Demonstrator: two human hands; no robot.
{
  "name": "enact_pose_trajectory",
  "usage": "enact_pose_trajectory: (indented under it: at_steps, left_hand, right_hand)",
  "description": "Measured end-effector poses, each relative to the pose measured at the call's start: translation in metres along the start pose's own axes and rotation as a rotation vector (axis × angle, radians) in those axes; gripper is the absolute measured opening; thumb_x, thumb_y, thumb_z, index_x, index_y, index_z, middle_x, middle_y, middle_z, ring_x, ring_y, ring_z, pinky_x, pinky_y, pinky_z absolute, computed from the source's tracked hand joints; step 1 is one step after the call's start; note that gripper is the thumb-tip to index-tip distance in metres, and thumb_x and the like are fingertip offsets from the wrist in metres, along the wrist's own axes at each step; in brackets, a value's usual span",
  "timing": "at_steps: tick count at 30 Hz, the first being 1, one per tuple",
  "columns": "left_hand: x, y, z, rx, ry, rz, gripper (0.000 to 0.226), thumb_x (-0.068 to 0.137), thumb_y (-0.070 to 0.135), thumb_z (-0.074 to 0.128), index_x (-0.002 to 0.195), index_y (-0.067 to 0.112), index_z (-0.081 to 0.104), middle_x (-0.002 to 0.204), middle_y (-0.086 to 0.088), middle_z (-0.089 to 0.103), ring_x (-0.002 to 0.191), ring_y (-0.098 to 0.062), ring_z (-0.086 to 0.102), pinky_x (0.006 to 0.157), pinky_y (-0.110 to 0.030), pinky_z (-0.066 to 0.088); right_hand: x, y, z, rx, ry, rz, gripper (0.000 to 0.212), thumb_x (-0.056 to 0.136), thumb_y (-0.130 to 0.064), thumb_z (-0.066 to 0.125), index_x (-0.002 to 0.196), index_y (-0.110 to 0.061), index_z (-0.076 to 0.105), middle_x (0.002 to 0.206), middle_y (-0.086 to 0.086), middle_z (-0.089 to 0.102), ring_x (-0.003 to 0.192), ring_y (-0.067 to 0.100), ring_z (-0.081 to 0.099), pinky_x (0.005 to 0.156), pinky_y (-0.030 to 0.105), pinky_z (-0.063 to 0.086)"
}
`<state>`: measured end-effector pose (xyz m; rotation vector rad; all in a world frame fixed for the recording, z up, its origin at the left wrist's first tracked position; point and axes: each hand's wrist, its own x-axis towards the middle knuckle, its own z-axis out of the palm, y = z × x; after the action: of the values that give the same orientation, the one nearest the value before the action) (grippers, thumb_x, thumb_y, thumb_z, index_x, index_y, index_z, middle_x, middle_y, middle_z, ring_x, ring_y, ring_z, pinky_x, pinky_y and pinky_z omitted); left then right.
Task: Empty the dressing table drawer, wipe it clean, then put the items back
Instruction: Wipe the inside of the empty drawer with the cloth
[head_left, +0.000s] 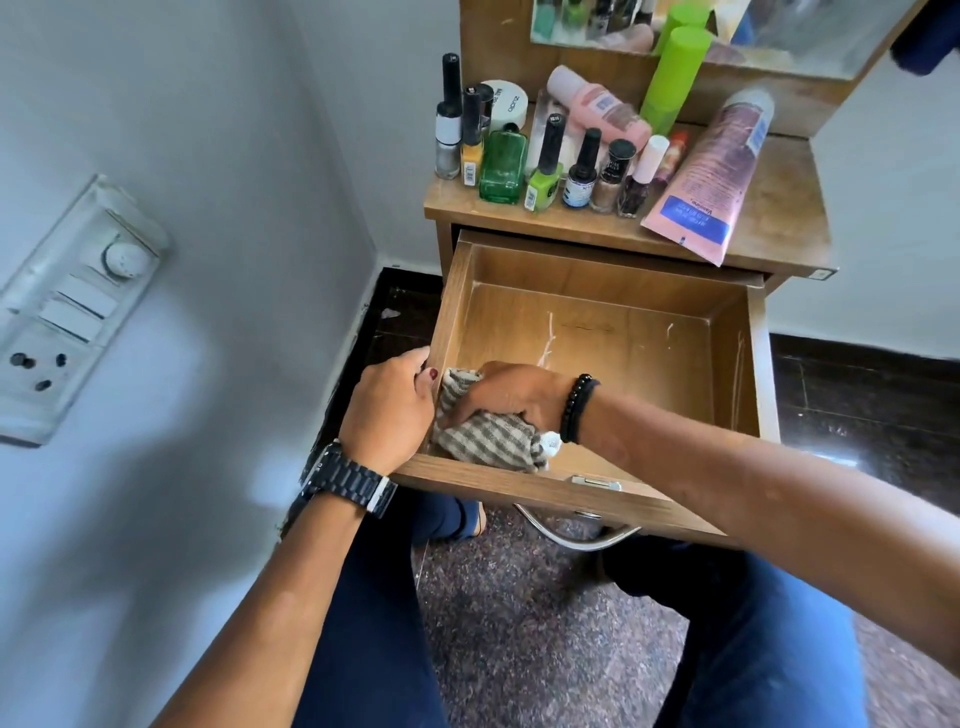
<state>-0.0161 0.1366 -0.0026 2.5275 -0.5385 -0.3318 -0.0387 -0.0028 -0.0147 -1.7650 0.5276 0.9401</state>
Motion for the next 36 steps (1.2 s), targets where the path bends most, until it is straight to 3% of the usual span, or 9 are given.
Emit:
enact_pose_trajectory:
  at_steps: [4, 8, 10, 13, 18, 25, 29, 33, 36]
  left_hand:
    - [0.000, -0.002, 0.001, 0.000, 0.011, 0.000, 0.037, 0.097, 0.017, 0.043, 0.133, 0.011, 0.048, 0.117, -0.009, 0.065, 0.086, -0.028, 0.065, 0.063, -0.025, 0.048]
    - [0.000, -0.002, 0.002, -0.021, 0.011, 0.015, 0.034, 0.096, 0.016, 0.043, 0.127, 0.016, 0.054, 0.102, -0.004, 0.070, 0.057, -0.018, 0.057, 0.042, -0.013, 0.031]
    - [0.000, -0.003, 0.002, -0.037, 0.020, 0.020, 0.032, 0.095, 0.015, 0.043, 0.124, 0.016, 0.057, 0.098, -0.004, 0.070, 0.048, -0.009, 0.045, 0.044, -0.018, 0.031]
    - [0.001, -0.005, 0.002, -0.031, 0.023, 0.025, 0.032, 0.095, 0.016, 0.043, 0.124, 0.016, 0.057, 0.099, -0.005, 0.070, 0.049, -0.013, 0.041, 0.047, -0.024, 0.033]
    - [0.001, -0.006, 0.003, -0.028, 0.011, 0.039, 0.031, 0.095, 0.016, 0.043, 0.123, 0.016, 0.057, 0.098, -0.004, 0.069, 0.057, -0.024, 0.053, 0.046, -0.023, 0.032]
    - [0.003, -0.008, 0.004, -0.025, -0.003, 0.040, 0.035, 0.096, 0.018, 0.042, 0.129, 0.016, 0.052, 0.101, -0.005, 0.069, 0.066, -0.024, 0.059, 0.049, -0.021, 0.037]
    - [0.001, -0.008, 0.004, -0.016, -0.002, 0.037, 0.037, 0.096, 0.019, 0.043, 0.132, 0.015, 0.051, 0.104, -0.006, 0.069, 0.076, -0.028, 0.065, 0.056, -0.025, 0.042]
    - [0.002, -0.008, 0.005, -0.019, 0.003, 0.052, 0.033, 0.095, 0.017, 0.043, 0.126, 0.015, 0.055, 0.094, -0.004, 0.070, 0.050, -0.009, 0.049, 0.046, -0.020, 0.036]
    - [0.001, -0.007, 0.003, -0.020, 0.011, 0.048, 0.033, 0.095, 0.017, 0.043, 0.126, 0.014, 0.055, 0.098, -0.005, 0.069, 0.055, -0.013, 0.050, 0.053, -0.023, 0.040]
  right_hand:
    - [0.008, -0.004, -0.016, 0.333, 0.034, 0.019, 0.008, 0.090, -0.012, 0.060, 0.090, -0.006, 0.054, 0.082, 0.006, 0.062, 0.070, 0.019, 0.062, 0.065, 0.026, 0.055]
    - [0.034, -0.019, -0.051, 0.585, 0.196, 0.016, 0.008, 0.091, -0.010, 0.057, 0.085, -0.008, 0.051, 0.086, 0.010, 0.061, 0.086, 0.025, 0.060, 0.092, 0.039, 0.049]
    - [0.042, -0.032, -0.065, 0.679, 0.275, 0.007, 0.009, 0.092, -0.010, 0.055, 0.084, -0.007, 0.051, 0.080, 0.009, 0.059, 0.078, 0.023, 0.058, 0.091, 0.036, 0.048]
    - [0.051, -0.042, -0.071, 0.729, 0.363, -0.011, 0.007, 0.092, -0.008, 0.052, 0.085, -0.006, 0.052, 0.083, 0.010, 0.060, 0.075, 0.022, 0.059, 0.084, 0.034, 0.049]
    - [0.048, -0.028, -0.053, 0.650, 0.461, -0.082, 0.024, 0.083, 0.000, 0.058, 0.106, 0.000, 0.058, 0.113, 0.015, 0.064, 0.107, 0.030, 0.061, 0.098, 0.044, 0.048]
    - [0.010, -0.007, -0.016, 0.206, 0.134, 0.004, 0.024, 0.087, -0.009, 0.060, 0.110, -0.001, 0.058, 0.113, 0.011, 0.060, 0.108, 0.027, 0.057, 0.098, 0.038, 0.049]
    - [0.008, -0.018, -0.025, 0.334, 0.068, 0.072, 0.016, 0.096, -0.009, 0.048, 0.080, -0.006, 0.051, 0.076, 0.007, 0.058, 0.065, 0.018, 0.057, 0.058, 0.024, 0.051]
    - [0.022, -0.032, -0.053, 0.597, 0.195, 0.005, 0.013, 0.096, -0.007, 0.046, 0.084, -0.007, 0.050, 0.084, 0.010, 0.060, 0.080, 0.023, 0.059, 0.079, 0.034, 0.049]
    - [0.039, -0.038, -0.068, 0.651, 0.330, -0.043, 0.011, 0.093, -0.006, 0.048, 0.103, -0.003, 0.051, 0.122, 0.016, 0.058, 0.112, 0.028, 0.055, 0.103, 0.038, 0.040]
